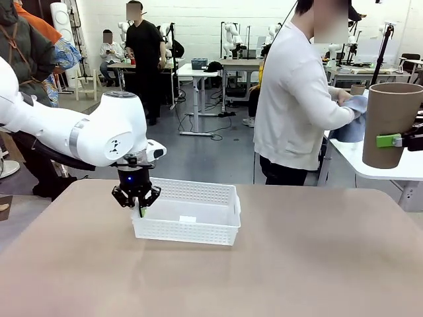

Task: Clean and organize the cups into the basket.
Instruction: Pick up the Organizing basket and move it to the center of the table, then pick up the Reusable plastic cup from the right side of the table and place it inside the Organizing basket.

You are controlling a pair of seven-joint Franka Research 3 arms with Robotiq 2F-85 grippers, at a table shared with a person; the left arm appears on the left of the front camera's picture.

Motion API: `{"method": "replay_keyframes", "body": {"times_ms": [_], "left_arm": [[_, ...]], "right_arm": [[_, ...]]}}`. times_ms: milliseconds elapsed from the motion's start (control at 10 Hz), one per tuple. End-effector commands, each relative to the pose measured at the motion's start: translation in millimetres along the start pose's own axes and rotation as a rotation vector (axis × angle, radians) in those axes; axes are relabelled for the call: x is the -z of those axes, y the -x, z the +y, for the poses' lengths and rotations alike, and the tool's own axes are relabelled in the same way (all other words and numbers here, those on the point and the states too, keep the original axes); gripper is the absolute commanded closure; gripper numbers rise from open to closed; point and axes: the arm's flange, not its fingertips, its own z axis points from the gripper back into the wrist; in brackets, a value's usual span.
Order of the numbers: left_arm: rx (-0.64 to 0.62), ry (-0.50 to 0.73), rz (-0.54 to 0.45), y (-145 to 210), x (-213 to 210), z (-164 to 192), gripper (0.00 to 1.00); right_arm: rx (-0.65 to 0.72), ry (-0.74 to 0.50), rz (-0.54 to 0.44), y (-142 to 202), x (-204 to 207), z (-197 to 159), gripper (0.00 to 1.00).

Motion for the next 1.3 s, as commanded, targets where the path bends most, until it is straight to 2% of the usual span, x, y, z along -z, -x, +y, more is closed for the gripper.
{"method": "replay_keyframes", "body": {"times_ms": [0,800,900,1200], "left_arm": [[-0.007,-0.017,0.002,-6,1,-13,1.00],[0.015,0.002,0.008,0,4,-8,1.00],[0.015,0.002,0.008,0,4,-8,1.00],[0.015,0.002,0.008,0,4,-8,1.00]], "right_arm": [[-0.006,-0.005,-0.004,4,1,-1,0.76],[-0.006,-0.005,-0.004,4,1,-1,0.76],[0.006,-0.002,0.001,3,1,-1,0.18],[-0.043,-0.104,0.255,-64,98,-11,0.18]]}}
